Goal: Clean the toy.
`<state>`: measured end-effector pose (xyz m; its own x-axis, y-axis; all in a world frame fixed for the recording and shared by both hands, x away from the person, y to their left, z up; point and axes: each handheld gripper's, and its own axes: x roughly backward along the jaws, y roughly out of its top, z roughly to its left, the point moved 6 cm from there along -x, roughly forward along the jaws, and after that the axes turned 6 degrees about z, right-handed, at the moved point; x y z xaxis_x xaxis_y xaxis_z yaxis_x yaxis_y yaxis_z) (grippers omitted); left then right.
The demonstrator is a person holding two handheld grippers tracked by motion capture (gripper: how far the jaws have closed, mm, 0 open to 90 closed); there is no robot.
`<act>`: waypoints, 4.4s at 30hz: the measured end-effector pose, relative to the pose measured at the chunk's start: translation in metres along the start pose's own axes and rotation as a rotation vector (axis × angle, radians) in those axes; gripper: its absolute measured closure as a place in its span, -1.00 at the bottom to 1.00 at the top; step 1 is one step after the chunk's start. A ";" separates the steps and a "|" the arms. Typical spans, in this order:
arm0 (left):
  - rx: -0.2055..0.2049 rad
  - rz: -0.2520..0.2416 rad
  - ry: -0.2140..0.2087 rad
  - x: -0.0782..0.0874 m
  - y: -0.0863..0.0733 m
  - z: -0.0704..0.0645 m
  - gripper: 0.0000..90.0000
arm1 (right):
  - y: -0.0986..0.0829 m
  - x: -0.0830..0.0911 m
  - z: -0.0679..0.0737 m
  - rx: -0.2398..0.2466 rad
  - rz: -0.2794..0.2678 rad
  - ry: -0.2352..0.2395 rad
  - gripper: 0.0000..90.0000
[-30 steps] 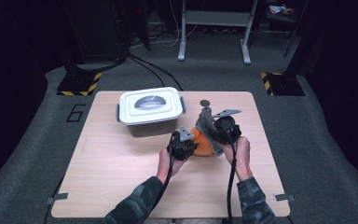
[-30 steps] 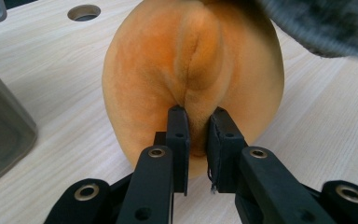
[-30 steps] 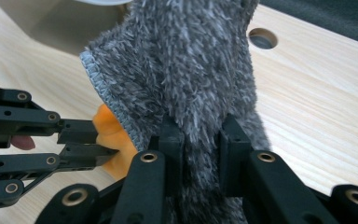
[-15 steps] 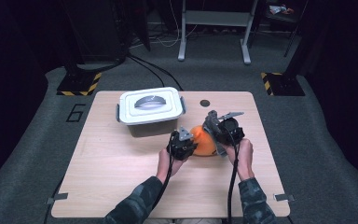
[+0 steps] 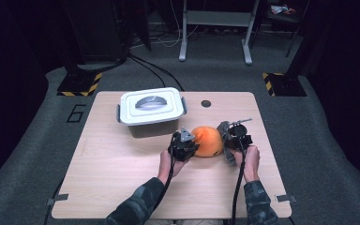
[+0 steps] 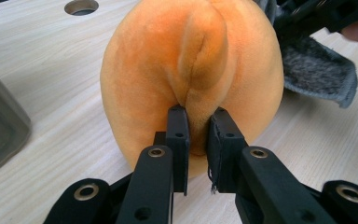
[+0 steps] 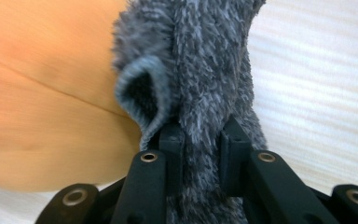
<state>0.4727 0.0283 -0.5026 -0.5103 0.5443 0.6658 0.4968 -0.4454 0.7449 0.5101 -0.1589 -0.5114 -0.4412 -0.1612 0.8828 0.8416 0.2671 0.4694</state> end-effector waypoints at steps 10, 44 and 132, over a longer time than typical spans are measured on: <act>0.005 0.001 0.000 0.001 -0.001 0.000 0.78 | 0.009 0.028 0.003 0.018 -0.082 -0.005 0.67; 0.005 0.002 -0.001 0.000 -0.001 0.000 0.77 | 0.010 0.032 0.020 0.075 -0.088 0.013 0.67; 0.048 -0.018 -0.048 0.003 0.006 0.001 0.78 | 0.017 0.034 0.023 0.060 -0.137 0.043 0.67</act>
<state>0.4747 0.0276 -0.4958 -0.4861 0.5857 0.6486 0.5218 -0.4009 0.7530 0.5022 -0.1383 -0.4731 -0.5359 -0.2404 0.8093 0.7536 0.2959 0.5869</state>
